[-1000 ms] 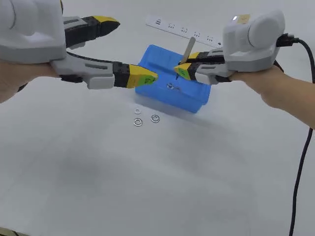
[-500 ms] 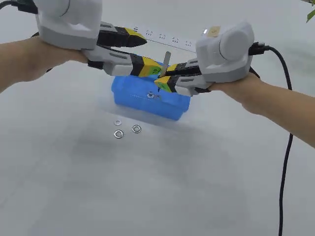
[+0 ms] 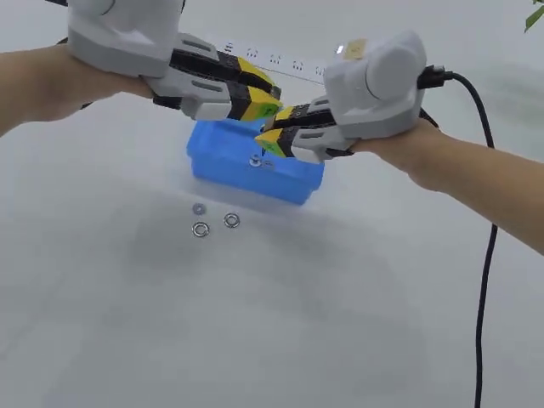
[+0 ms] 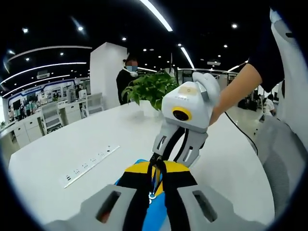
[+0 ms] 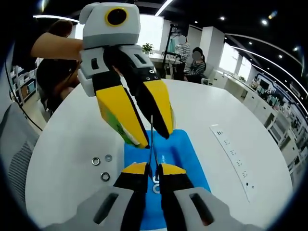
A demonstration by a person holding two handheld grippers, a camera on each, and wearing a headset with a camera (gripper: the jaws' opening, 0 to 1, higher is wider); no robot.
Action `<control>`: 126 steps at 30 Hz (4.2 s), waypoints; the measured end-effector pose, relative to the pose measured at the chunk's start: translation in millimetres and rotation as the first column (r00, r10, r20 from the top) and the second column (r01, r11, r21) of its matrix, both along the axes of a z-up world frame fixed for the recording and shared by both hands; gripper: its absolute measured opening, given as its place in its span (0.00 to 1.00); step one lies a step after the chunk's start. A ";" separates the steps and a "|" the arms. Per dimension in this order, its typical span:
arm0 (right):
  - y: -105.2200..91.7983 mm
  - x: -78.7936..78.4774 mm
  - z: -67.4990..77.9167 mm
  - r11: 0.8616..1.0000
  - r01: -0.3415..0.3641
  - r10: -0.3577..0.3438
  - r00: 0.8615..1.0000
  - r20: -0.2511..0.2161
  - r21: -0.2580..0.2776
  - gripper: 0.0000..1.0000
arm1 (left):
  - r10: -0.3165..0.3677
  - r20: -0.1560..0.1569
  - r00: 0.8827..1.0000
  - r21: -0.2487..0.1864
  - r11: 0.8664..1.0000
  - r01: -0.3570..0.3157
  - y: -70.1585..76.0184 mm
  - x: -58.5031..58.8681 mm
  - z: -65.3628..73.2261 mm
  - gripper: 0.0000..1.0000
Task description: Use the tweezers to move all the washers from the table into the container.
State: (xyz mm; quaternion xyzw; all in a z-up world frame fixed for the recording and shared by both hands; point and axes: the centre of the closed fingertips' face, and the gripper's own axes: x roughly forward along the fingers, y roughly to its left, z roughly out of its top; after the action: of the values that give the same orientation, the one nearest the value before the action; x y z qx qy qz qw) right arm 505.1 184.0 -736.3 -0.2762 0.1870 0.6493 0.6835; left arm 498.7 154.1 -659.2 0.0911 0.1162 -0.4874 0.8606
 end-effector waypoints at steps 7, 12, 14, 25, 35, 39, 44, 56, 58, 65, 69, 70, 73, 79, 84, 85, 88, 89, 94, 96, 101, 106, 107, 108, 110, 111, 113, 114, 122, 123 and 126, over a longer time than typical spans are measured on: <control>-0.2 -1.9 -4.3 1.000 -0.027 0.027 1.000 0.004 -0.015 0.09 | -0.049 0.017 0.999 0.015 0.999 0.049 -3.2 -6.4 -2.3 0.08; -0.5 -3.2 -4.6 0.999 -0.039 0.039 0.999 0.009 -0.019 0.10 | -0.063 0.066 0.996 0.055 0.997 0.060 -1.2 -8.0 -2.3 0.04; -0.2 -3.0 -3.6 0.999 -0.040 0.040 0.999 0.013 -0.017 0.10 | -0.072 0.080 0.994 0.061 0.996 0.067 -1.3 -9.5 -1.5 0.04; 2.9 -9.4 5.5 0.998 -0.052 0.054 0.996 0.066 -0.029 0.12 | -0.078 0.114 0.990 0.085 0.994 0.068 -0.6 -12.1 7.6 0.04; -9.9 -12.4 10.6 0.998 -0.020 0.024 0.997 0.070 -0.051 0.20 | -0.047 0.165 0.985 0.075 0.997 0.035 8.7 -6.8 31.9 0.04; -18.5 -19.2 12.4 0.999 -0.002 0.005 0.998 0.061 -0.036 0.24 | -0.044 0.173 0.984 0.083 0.996 0.030 14.6 -8.6 35.2 0.04; -24.4 -31.7 24.5 0.994 0.067 -0.068 0.998 0.009 0.081 0.33 | -0.045 0.171 0.984 0.091 0.995 0.029 14.2 -24.3 37.3 0.04; -48.1 -56.1 33.8 0.973 0.162 -0.161 0.987 -0.021 0.164 0.69 | -0.046 0.163 0.986 0.096 0.995 0.031 16.8 -66.4 37.3 0.04; -52.9 -60.2 33.7 0.970 0.172 -0.170 0.985 -0.026 0.174 0.75 | -0.043 0.158 0.987 0.092 0.995 0.029 17.5 -72.0 35.9 0.04; -72.9 -69.7 24.2 0.957 0.231 -0.225 0.973 -0.054 0.176 0.87 | -0.041 0.133 0.990 0.077 0.997 0.031 18.3 -93.2 25.3 0.04; -82.6 -81.1 15.0 0.952 0.255 -0.242 0.966 -0.091 0.168 0.94 | -0.047 0.121 0.991 0.078 0.996 0.038 19.1 -102.2 19.4 0.04; -84.3 -84.0 12.8 0.954 0.254 -0.242 0.966 -0.093 0.161 0.95 | -0.047 0.117 0.992 0.073 0.997 0.038 19.4 -104.6 18.0 0.04; -87.9 -93.6 5.2 0.957 0.249 -0.236 0.967 -0.100 0.149 0.99 | -0.047 0.110 0.993 0.069 0.997 0.039 19.5 -109.6 12.2 0.04; -87.6 -106.4 -6.6 0.961 0.242 -0.226 0.966 -0.127 0.133 1.00 | -0.059 0.090 0.994 0.070 0.996 0.053 17.8 -120.8 -3.8 0.04; -85.1 -112.8 -6.7 0.950 0.270 -0.245 0.956 -0.163 0.155 1.00 | -0.025 0.074 0.997 0.043 0.999 0.022 22.3 -123.2 -12.2 0.04; -85.0 -113.9 -6.2 0.948 0.274 -0.247 0.954 -0.169 0.161 1.00 | -0.019 0.071 0.997 0.033 0.999 0.017 23.5 -123.9 -13.8 0.04; -86.2 -119.3 -9.1 0.946 0.274 -0.242 0.952 -0.185 0.172 1.00 | -0.011 0.065 0.998 0.036 0.999 0.009 25.4 -124.8 -18.4 0.04; -87.0 -121.0 -11.2 0.948 0.270 -0.238 0.953 -0.188 0.169 1.00 | -0.011 0.057 0.998 0.036 0.999 0.009 25.8 -125.4 -20.0 0.04; -92.3 -125.5 -20.4 0.951 0.273 -0.240 0.949 -0.205 0.147 1.00 | -0.008 0.062 0.998 0.043 0.999 0.005 27.0 -124.7 -21.2 0.04; -93.1 -126.0 -21.3 0.950 0.279 -0.245 0.946 -0.213 0.144 1.00 | -0.005 0.063 0.998 0.042 0.999 0.002 27.7 -122.9 -20.9 0.04; -92.0 -129.9 -22.0 0.950 0.277 -0.240 0.943 -0.232 0.145 1.00 | -0.009 0.058 0.998 0.042 0.999 0.007 26.6 -120.3 -23.1 0.04; -91.8 -130.8 -23.1 0.951 0.274 -0.236 0.943 -0.233 0.144 1.00 | -0.009 0.049 0.999 0.042 0.999 0.007 25.1 -118.5 -26.8 0.04; -91.9 -130.7 -23.2 0.951 0.273 -0.236 0.943 -0.234 0.143 1.00 | -0.011 0.048 0.999 0.045 0.999 0.009 24.7 -118.4 -27.8 0.04; -92.4 -130.3 -23.7 0.952 0.273 -0.236 0.943 -0.236 0.140 1.00 | -0.016 0.045 0.999 0.050 0.999 0.014 23.8 -118.4 -29.9 0.04; -92.9 -129.0 -23.6 0.951 0.274 -0.238 0.943 -0.234 0.141 1.00 | -0.030 0.045 0.999 0.083 0.996 0.026 23.7 -118.8 -36.0 0.04; -93.1 -128.6 -23.7 0.951 0.276 -0.239 0.942 -0.236 0.140 1.00 | -0.031 0.047 0.998 0.057 0.998 0.028 22.0 -118.2 -32.2 0.04; -92.9 -128.2 -23.8 0.951 0.277 -0.239 0.941 -0.240 0.139 1.00 | -0.026 0.049 0.998 0.065 0.998 0.023 23.2 -116.5 -32.9 0.04; -92.6 -128.6 -24.1 0.952 0.275 -0.237 0.941 -0.242 0.138 1.00 | -0.027 0.044 0.999 0.062 0.998 0.024 23.2 -115.9 -33.0 0.04; -73.7 -133.0 -20.2 0.968 0.212 -0.172 0.952 -0.254 0.136 0.88 | -0.043 0.001 0.999 0.089 0.995 0.043 28.1 -115.2 -33.6 0.04; -66.1 -134.5 -16.9 0.973 0.178 -0.137 0.958 -0.253 0.147 0.83 | -0.046 -0.006 0.999 0.093 0.995 0.046 27.9 -115.5 -33.8 0.04; -48.8 -131.2 -10.5 0.980 0.123 -0.083 0.968 -0.238 0.158 0.76 | -0.057 -0.017 0.998 0.103 0.993 0.059 26.8 -116.4 -34.1 0.04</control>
State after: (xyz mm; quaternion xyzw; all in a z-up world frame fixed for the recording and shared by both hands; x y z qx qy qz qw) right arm 373.9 135.2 -746.8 -0.1291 0.2226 0.6541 0.7113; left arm 382.4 180.9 -693.3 0.1355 0.1445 -0.5061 0.8394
